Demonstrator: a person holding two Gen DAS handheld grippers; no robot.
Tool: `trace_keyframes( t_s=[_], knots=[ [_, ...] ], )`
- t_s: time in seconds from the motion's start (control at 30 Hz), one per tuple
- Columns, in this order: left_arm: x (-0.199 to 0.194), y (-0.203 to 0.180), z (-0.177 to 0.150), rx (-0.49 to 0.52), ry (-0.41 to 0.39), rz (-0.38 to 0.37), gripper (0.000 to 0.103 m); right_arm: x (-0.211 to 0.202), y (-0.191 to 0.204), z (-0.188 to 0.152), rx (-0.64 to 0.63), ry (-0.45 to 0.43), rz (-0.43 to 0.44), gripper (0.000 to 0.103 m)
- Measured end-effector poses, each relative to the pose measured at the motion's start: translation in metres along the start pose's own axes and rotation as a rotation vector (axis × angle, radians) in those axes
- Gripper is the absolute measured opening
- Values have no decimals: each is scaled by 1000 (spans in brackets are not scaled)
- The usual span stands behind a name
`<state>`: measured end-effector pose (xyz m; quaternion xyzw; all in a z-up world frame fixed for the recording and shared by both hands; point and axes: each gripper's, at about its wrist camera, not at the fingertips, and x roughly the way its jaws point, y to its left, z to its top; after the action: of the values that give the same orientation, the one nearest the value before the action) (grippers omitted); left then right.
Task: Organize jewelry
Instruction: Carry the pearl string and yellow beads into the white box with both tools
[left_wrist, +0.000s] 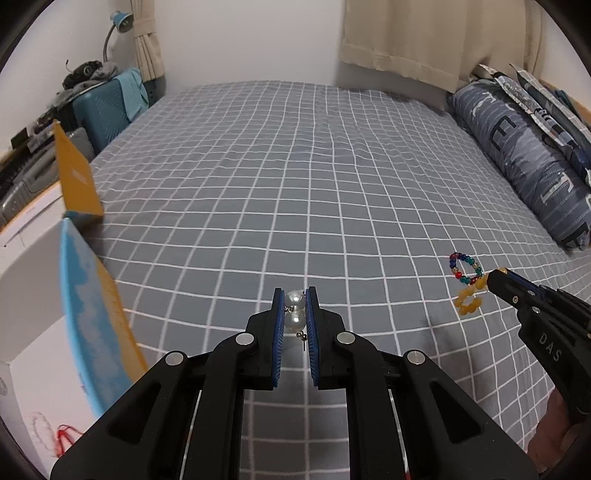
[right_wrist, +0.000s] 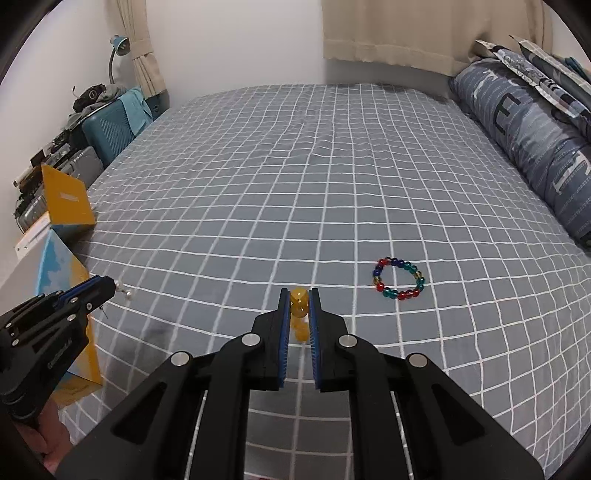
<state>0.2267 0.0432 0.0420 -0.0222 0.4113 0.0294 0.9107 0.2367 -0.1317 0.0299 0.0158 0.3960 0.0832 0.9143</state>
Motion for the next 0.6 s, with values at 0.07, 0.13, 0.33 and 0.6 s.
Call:
trace_keyframes(
  t_s=[0.07,0.13,0.33,0.6],
  knots=[
    [-9,8,4,-11,1,6,11,-5,7,4,-7,1,4,9],
    [-19,16,10,-23,6,11,11,-11,15,9,-19,-5,4,9],
    [-49,37,18,-38,-16,52,11,-29,44,21,-63,-19,29,9],
    [-78,78,14,-90,-13,90,11,-38,92,31,-123,-10,113,9]
  ],
)
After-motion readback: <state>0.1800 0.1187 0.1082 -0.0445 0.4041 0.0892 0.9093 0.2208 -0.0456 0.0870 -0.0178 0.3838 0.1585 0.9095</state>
